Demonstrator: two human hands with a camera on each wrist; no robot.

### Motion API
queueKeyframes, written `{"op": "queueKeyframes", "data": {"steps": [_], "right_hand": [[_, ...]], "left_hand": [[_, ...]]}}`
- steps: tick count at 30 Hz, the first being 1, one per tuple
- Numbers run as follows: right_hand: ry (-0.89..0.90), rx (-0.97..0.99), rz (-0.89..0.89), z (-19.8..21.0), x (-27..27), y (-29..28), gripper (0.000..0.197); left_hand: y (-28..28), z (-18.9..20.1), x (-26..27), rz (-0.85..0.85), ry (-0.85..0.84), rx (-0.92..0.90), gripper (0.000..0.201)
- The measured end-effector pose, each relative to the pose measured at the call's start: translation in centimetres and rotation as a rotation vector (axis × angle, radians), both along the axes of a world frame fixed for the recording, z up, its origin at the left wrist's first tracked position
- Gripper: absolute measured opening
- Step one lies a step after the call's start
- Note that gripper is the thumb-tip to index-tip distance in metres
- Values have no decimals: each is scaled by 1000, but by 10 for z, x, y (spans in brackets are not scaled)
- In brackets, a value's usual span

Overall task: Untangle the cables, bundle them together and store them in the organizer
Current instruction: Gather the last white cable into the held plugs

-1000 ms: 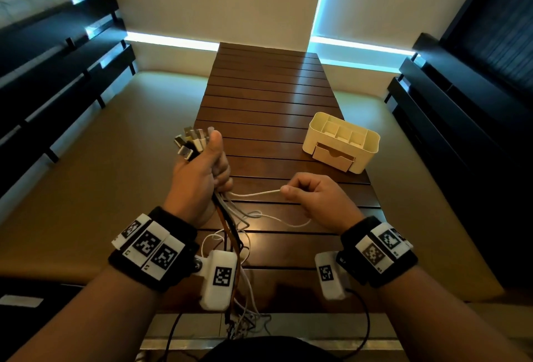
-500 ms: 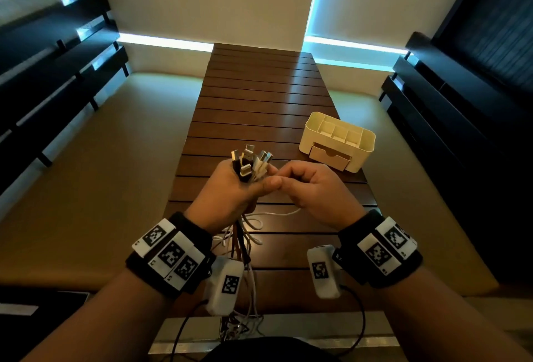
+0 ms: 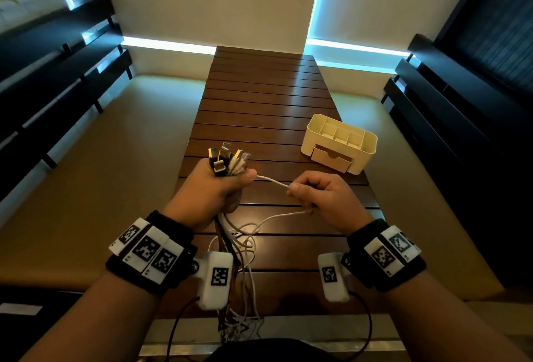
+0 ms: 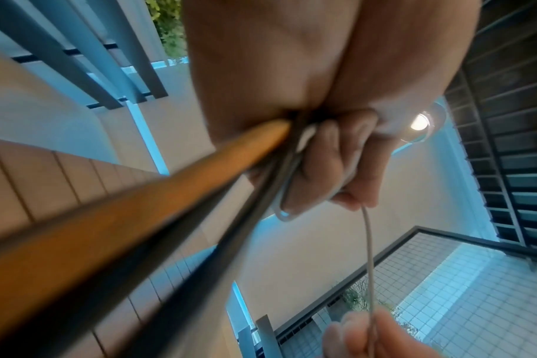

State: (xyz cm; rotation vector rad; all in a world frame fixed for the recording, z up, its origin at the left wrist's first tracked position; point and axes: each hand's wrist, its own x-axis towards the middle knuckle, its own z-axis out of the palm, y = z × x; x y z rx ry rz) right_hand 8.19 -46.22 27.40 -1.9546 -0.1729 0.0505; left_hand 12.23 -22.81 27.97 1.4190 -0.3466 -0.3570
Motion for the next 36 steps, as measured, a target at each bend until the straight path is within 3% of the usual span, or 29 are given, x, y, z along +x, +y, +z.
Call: {"op": "queueKeyframes", "data": {"steps": [4, 8, 11, 17, 20, 22, 24, 26, 28, 30, 32, 36], "right_hand": [[-19, -11, -8, -4, -2, -4, 14], [-87, -156, -38, 0, -1, -3, 12], [-106, -335, 45, 4, -2, 0, 8], [-187, -274, 117, 14, -4, 12, 11], [-224, -237, 132, 19, -6, 11, 11], [-228, -207, 129, 17, -7, 10, 11], [-213, -170, 81, 12, -8, 6, 16], [-191, -124, 14, 8, -10, -1, 20], [-190, -82, -20, 9, -12, -4, 19], [-219, -73, -27, 13, -13, -3, 19], [-257, -119, -31, 18, -10, -1, 19], [-245, -259, -3, 19, -9, -1, 13]], "left_hand": [[2, -6, -6, 35, 59, -28, 21], [1, -3, -9, 95, -99, 275, 17], [-8, 3, -13, 75, -264, 441, 10], [-23, 12, -24, -58, -333, 431, 30], [-19, 17, -27, -53, -342, 435, 28], [-15, 17, -27, 15, -258, 305, 22], [-8, 23, -22, 127, -75, 1, 11], [4, 33, -17, 190, 20, -177, 15], [13, 39, -15, 211, -15, -105, 16], [13, 38, -17, 232, -68, 94, 14], [8, 32, -18, 283, -100, 239, 9], [0, 32, -25, 373, -231, 356, 12]]}}
